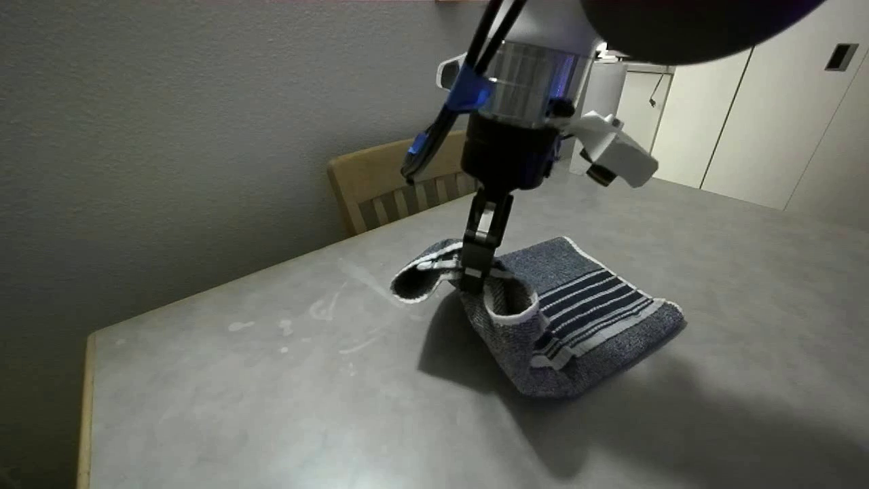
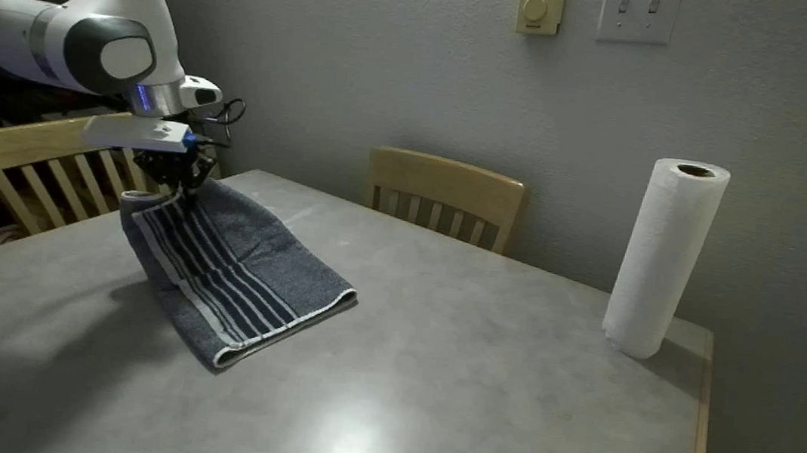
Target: Fold the towel once on the table
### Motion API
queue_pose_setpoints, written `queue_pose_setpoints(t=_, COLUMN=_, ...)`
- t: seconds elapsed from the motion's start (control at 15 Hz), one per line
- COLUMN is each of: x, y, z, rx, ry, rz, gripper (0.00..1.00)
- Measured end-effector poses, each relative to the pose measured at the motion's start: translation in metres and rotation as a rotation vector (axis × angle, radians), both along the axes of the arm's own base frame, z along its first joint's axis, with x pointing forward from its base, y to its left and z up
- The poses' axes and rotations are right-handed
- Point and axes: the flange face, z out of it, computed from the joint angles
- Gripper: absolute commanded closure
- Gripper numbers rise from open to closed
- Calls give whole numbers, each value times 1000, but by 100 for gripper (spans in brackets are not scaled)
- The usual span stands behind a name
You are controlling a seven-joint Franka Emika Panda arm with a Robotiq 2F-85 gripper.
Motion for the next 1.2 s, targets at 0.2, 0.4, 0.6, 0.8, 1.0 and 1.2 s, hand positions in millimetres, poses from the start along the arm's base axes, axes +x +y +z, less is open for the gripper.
queue_pose_setpoints(t=0.2, x=0, y=-18, z=13, rx=33, ry=-15, rz=47, gripper=98)
queue_pose_setpoints(t=0.4, x=-4, y=-36, z=14, rx=78, ry=-8, rz=72, gripper=98)
queue_pose_setpoints(t=0.6, x=-14, y=-56, z=4, rx=126, ry=4, rz=90, gripper=98)
queue_pose_setpoints(t=0.8, x=-27, y=-72, z=-5, rx=152, ry=8, rz=96, gripper=98)
queue_pose_setpoints(t=1.0, x=-41, y=-84, z=-10, rx=156, ry=19, rz=84, gripper=98)
queue_pose_setpoints(t=1.2, x=-53, y=-101, z=-7, rx=142, ry=20, rz=52, gripper=98)
